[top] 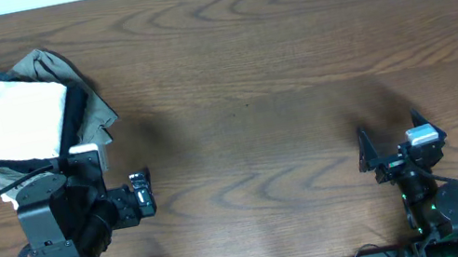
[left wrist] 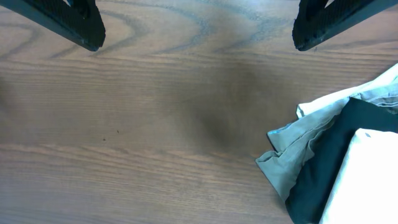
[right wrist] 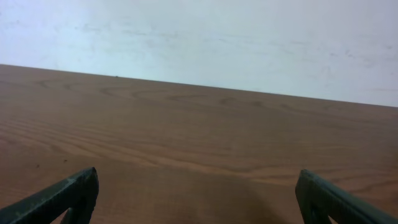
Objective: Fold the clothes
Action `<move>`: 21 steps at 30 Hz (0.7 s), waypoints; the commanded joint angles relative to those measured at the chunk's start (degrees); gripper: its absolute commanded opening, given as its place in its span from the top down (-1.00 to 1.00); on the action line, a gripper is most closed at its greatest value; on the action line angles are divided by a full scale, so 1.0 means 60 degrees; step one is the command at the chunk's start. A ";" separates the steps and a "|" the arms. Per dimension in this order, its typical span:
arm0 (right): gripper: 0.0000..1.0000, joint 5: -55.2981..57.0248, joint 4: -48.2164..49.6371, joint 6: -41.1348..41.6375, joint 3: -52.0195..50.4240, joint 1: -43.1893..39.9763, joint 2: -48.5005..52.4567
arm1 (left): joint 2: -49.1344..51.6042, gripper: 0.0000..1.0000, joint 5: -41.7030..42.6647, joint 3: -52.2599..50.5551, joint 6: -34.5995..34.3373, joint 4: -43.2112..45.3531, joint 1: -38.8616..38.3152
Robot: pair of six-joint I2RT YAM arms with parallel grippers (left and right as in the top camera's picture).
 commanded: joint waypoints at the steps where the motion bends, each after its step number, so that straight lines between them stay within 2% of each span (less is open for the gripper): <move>1: -0.99 0.0025 -0.0033 -0.0178 -0.0018 0.0055 -0.0055 | 0.0007 -0.96 0.0117 0.0029 0.0160 -0.0007 -0.0036; 15: -0.98 0.0025 -0.0033 -0.0175 -0.0018 0.0055 -0.0055 | -0.0036 -0.96 0.0117 0.0018 0.0160 -0.0011 -0.0033; 21: -0.99 0.0025 -0.0033 -0.0175 -0.0018 0.0055 -0.0055 | -0.0543 -0.96 0.0117 -0.0393 0.0160 -0.0004 -0.0036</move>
